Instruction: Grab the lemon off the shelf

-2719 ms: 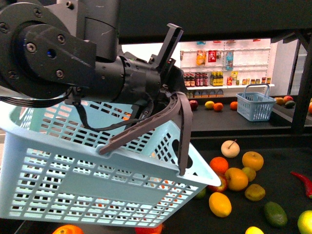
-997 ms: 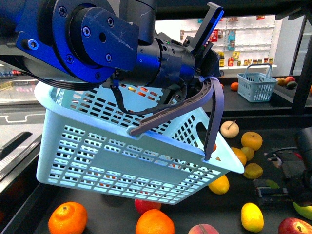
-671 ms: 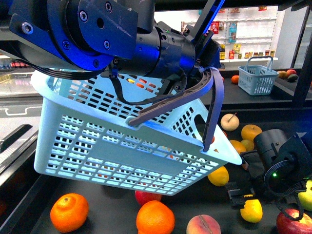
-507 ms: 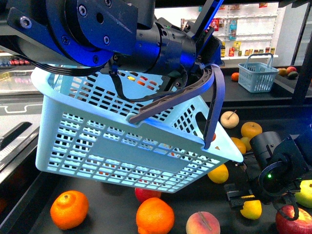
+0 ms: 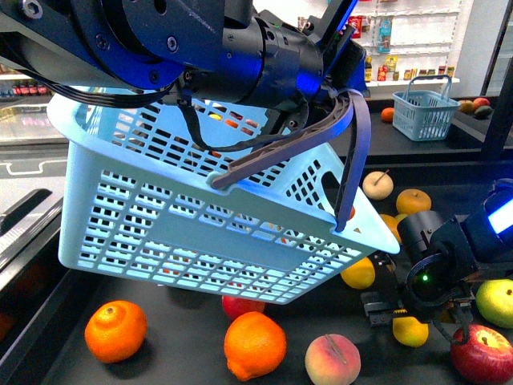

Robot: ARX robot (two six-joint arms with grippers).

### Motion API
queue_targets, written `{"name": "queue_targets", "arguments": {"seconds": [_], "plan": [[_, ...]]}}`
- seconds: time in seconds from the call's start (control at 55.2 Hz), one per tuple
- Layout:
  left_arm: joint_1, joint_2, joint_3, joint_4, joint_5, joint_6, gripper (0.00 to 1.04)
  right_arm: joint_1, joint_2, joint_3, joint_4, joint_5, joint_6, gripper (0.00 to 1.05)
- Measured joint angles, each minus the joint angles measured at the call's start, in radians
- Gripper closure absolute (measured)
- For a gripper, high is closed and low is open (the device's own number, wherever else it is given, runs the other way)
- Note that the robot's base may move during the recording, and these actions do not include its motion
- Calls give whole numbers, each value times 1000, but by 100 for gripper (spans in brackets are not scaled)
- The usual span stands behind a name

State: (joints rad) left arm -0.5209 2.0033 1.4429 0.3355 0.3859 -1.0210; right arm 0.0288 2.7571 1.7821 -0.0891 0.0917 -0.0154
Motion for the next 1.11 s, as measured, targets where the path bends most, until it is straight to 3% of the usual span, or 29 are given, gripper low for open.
{"name": "queue_targets", "arguments": {"seconds": [0.236, 0.453, 0.58, 0.852, 1.106], "plan": [[0, 0, 0, 0, -1, 0, 95, -3, 35, 28, -18, 6, 15, 9], [0, 0, 0, 0, -1, 0, 95, -13, 36, 34, -11, 4, 23, 39], [0, 0, 0, 0, 0, 0, 95, -18, 36, 33, -6, -3, 23, 48], [0, 0, 0, 0, 0, 0, 95, -43, -31, -61, 62, -13, 21, 50], [0, 0, 0, 0, 0, 0, 95, -100, -274, -242, 195, -77, 19, 50]]}}
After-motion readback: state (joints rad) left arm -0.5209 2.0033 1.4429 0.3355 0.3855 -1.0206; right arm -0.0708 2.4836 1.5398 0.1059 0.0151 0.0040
